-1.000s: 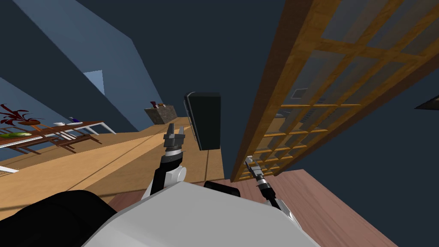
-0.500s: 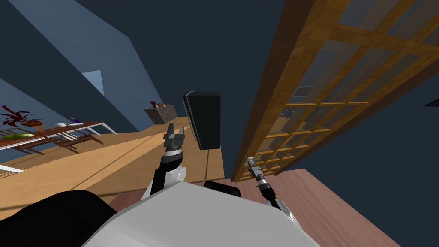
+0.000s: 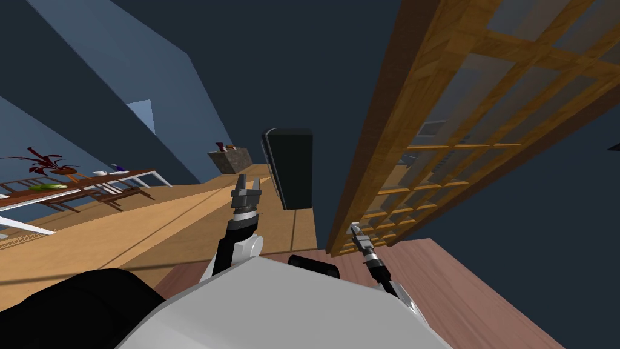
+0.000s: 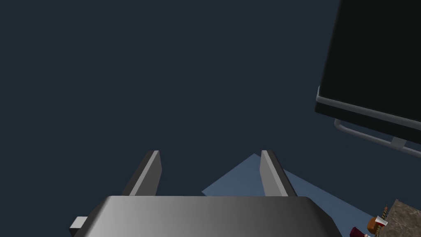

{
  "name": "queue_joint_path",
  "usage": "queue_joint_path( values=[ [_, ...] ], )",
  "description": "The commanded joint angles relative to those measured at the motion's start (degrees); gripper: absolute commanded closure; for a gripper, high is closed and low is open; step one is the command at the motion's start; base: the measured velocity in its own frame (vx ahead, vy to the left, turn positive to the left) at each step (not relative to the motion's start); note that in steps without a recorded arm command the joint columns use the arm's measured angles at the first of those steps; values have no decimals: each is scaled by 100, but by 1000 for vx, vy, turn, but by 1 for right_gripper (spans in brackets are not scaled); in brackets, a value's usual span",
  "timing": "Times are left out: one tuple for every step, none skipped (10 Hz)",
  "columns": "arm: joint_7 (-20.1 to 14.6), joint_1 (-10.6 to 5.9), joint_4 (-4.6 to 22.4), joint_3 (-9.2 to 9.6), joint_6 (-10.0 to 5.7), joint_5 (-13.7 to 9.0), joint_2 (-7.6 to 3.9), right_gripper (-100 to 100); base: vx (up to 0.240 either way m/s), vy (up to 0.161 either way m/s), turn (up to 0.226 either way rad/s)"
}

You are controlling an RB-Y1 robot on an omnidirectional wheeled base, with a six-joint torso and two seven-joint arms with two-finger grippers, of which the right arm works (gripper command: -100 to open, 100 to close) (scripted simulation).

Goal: Pull the door open

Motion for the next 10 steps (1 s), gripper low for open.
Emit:
queue_joint_path(
  values=[
    [-254,11,29,28,-12,-71,17,100,-133,-43,64],
    [-379,14,27,34,-4,-112,13,100,-107,-31,66],
    [-504,17,25,39,4,-154,10,100,-86,-8,66],
    [-645,20,23,45,12,-201,6,100,-75,-16,66],
    [-818,24,20,54,23,-260,2,100,-74,-24,90],
    [-983,27,17,63,34,-320,-2,100,-84,-30,113],
    [-1148,30,14,72,45,-379,-6,100,-76,-21,82],
    [-1314,34,11,81,56,-438,-10,100,-78,-29,90],
    [-1474,37,7,91,68,-504,-14,100,-91,-44,97],
    [-1526,37,7,91,68,-504,-14,100,-56,-24,36]
  ],
)
